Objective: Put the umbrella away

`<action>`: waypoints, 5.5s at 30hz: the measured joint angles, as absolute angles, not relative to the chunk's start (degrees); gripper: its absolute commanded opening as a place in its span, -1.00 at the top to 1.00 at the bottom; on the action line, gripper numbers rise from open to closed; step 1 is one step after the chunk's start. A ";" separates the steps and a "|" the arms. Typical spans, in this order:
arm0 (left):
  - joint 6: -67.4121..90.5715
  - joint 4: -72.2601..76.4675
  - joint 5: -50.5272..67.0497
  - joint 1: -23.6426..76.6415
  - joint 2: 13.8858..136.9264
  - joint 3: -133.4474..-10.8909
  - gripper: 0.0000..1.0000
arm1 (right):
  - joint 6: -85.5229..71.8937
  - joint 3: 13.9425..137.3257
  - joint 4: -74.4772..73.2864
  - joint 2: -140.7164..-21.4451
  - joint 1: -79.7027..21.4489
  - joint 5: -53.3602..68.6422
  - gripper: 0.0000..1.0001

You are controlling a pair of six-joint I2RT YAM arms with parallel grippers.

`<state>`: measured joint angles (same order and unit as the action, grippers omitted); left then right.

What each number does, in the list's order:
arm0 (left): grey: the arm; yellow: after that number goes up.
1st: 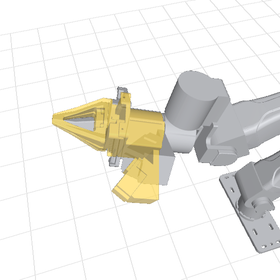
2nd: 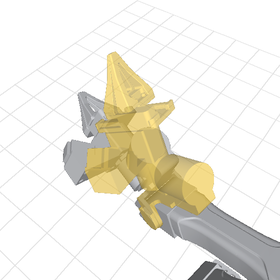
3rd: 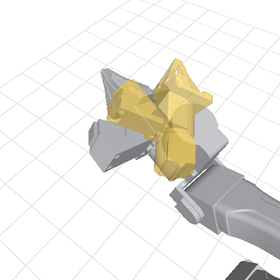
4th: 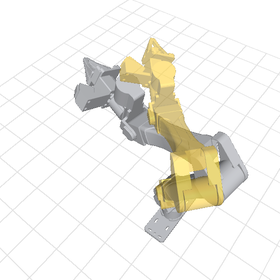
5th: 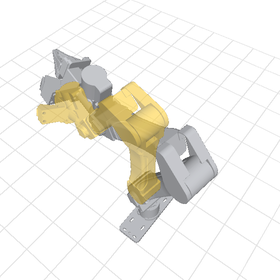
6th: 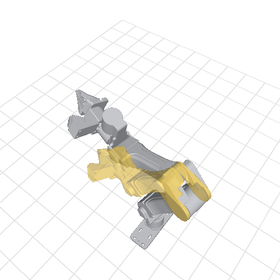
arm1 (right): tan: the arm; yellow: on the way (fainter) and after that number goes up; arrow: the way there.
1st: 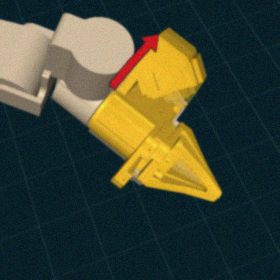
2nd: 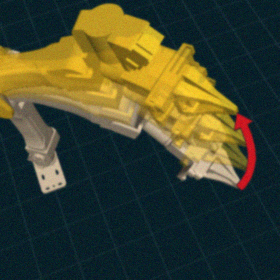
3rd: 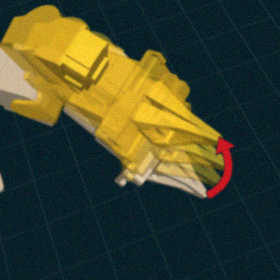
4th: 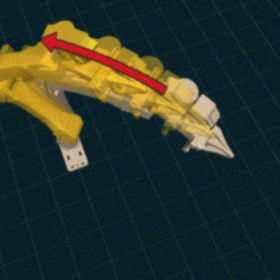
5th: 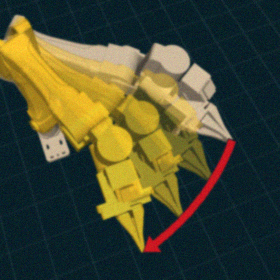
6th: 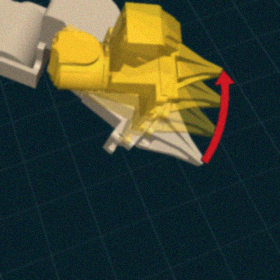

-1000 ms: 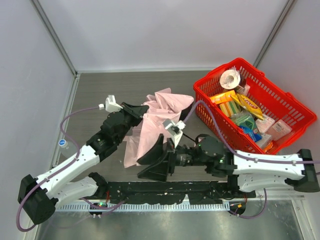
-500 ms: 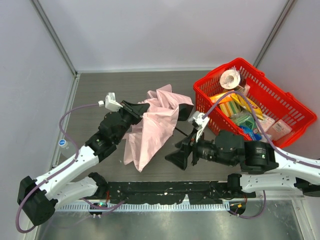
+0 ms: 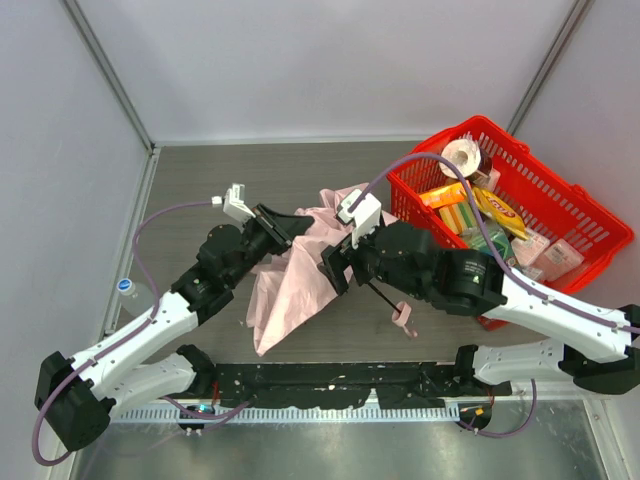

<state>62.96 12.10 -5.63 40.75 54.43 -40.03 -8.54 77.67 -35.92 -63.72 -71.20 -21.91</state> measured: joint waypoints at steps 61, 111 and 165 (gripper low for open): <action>59.35 14.15 22.46 38.74 58.54 -48.25 1.00 | -4.45 57.60 -8.36 -65.32 -56.34 0.47 -0.11; 38.19 -39.88 2.02 40.27 41.54 -51.11 0.85 | -8.95 58.19 -12.34 -54.48 -55.48 1.23 0.99; 35.29 -48.07 -28.64 40.49 9.89 -57.04 -0.65 | 63.26 97.49 12.99 -126.78 -52.16 -53.74 0.99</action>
